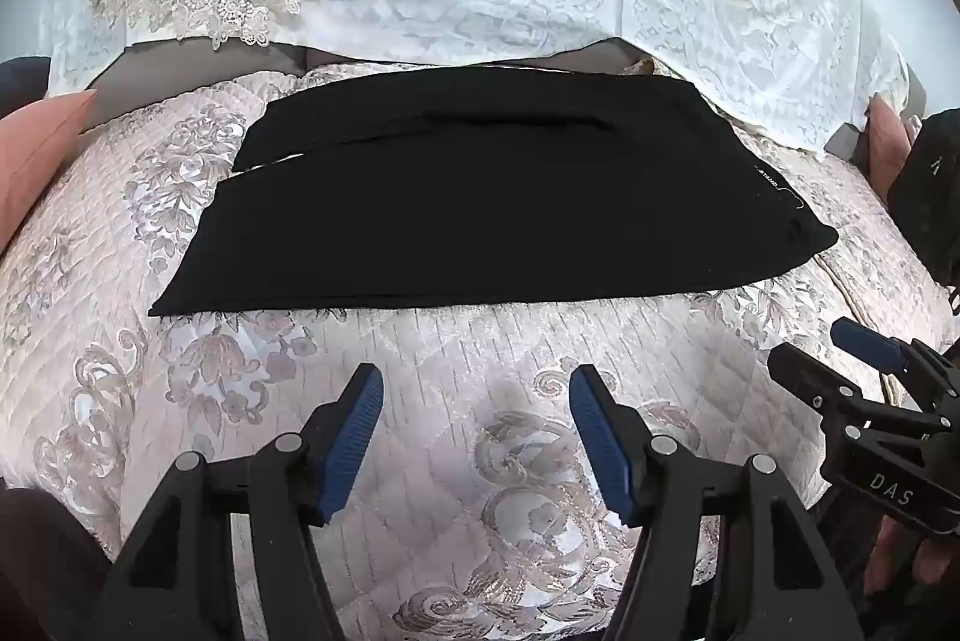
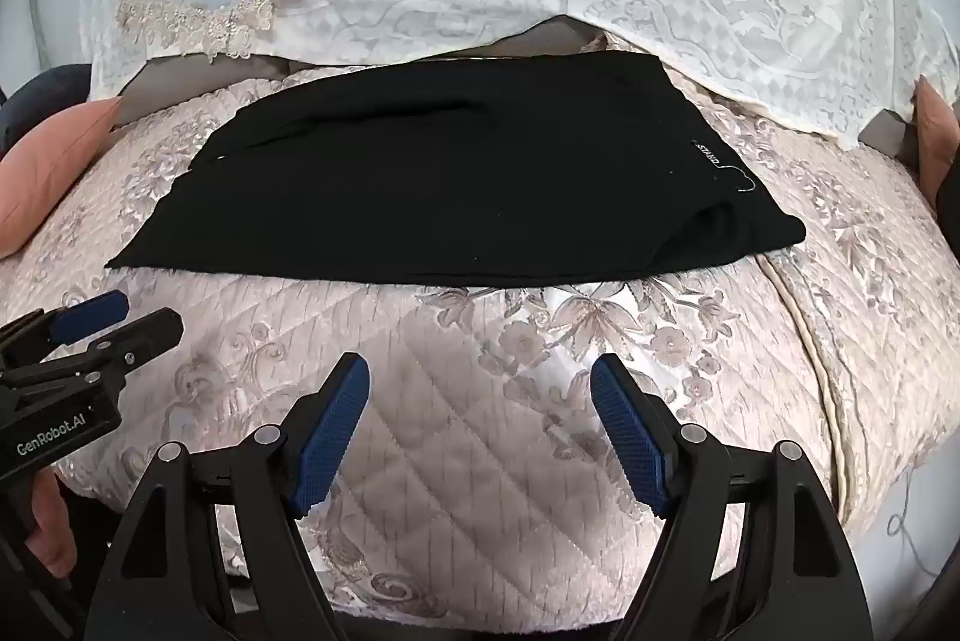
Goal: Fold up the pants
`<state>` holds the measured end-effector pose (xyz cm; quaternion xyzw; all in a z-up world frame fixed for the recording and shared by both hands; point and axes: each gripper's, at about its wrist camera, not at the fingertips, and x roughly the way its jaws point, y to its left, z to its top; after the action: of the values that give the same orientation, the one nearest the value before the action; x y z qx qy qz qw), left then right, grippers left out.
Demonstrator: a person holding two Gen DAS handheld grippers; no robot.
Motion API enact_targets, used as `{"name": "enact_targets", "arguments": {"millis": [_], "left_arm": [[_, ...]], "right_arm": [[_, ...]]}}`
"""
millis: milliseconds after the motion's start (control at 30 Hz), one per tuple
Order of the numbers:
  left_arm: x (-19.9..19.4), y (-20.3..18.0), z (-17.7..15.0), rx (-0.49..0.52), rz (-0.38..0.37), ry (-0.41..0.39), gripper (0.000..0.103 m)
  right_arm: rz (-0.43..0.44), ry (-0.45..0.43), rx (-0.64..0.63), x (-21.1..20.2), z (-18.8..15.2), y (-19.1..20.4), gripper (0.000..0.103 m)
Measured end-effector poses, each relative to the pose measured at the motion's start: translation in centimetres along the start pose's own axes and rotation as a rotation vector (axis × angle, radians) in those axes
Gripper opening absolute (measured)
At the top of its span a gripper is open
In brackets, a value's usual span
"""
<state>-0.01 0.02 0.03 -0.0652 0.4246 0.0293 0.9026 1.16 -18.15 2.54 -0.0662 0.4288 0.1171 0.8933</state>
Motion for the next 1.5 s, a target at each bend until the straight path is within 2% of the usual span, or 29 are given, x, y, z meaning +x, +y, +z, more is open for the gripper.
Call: {"name": "enact_targets", "arguments": {"millis": [200, 767, 1500], "left_arm": [[-0.2, 0.4, -0.3, -0.010, -0.018, 0.002, 0.067], [-0.3, -0.3, -0.4, 0.016, 0.024, 0.008, 0.067], [-0.5, -0.3, -0.6, 0.015, 0.034, 0.013, 0.067]], "right_arm": [[0.019, 0.003, 0.013, -0.2, -0.2, 0.0, 0.076], [0.022, 0.015, -0.005, -0.7, 0.0, 0.9, 0.076], [0.022, 0.012, -0.012, -0.9, -0.1, 1.1, 0.076]]}}
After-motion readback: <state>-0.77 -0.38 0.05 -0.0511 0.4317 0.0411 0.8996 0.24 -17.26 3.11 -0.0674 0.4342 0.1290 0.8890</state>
